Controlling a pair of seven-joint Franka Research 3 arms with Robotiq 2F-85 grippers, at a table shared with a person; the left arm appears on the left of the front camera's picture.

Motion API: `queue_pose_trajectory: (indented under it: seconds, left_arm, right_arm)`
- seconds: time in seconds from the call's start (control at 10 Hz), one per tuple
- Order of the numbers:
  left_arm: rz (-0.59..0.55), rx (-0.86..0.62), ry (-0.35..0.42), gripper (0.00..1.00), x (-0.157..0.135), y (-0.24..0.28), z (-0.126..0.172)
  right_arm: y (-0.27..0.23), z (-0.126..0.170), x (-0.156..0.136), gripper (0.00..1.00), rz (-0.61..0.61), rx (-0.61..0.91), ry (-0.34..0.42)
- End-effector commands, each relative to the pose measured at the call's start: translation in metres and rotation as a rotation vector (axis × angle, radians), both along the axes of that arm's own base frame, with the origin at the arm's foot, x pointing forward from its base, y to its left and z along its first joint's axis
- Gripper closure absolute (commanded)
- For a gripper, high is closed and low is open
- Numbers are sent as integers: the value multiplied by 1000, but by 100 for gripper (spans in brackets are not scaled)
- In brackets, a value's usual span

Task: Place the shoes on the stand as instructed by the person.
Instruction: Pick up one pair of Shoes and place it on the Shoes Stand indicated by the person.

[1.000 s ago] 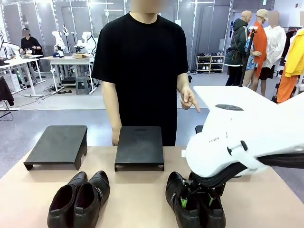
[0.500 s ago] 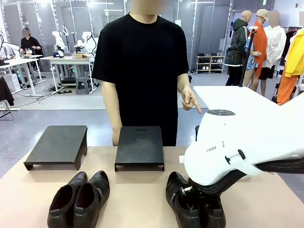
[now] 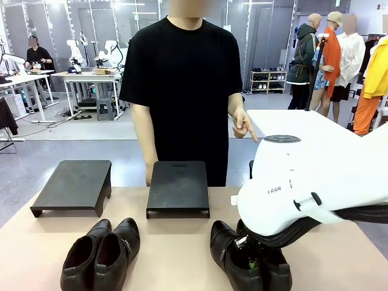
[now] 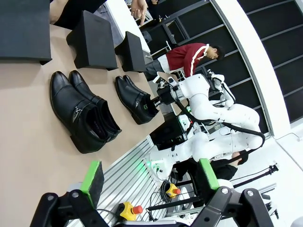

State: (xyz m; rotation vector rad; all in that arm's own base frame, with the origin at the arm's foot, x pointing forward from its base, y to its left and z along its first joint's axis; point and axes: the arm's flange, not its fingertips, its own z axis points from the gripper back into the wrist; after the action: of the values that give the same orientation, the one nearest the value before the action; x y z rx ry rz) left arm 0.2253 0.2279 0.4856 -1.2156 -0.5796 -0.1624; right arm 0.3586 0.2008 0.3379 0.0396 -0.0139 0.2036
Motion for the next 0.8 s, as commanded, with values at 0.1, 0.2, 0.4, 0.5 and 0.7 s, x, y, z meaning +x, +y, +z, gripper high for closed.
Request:
queue_pose_trajectory:
  seconds: [0.1, 0.2, 0.4, 0.5, 0.7]
  left_arm:
    - [-10, -10, -29, 0, 0, 3, 0]
    - [-10, -10, -29, 0, 0, 3, 0]
    - [-10, -10, -29, 0, 0, 3, 0]
    - [-10, -10, -29, 0, 0, 3, 0]
    - [-10, -10, -29, 0, 0, 3, 0]
  right_arm:
    - [-20, 31, -12, 100, -33, -33, -57]
    - [-29, 57, -9, 100, -8, -25, -77]
    - [-54, 96, -8, 100, 98, -40, -70]
    - [-71, 114, -3, 100, 97, -29, -111]
    - [-106, 140, 7, 100, 64, 10, -209]
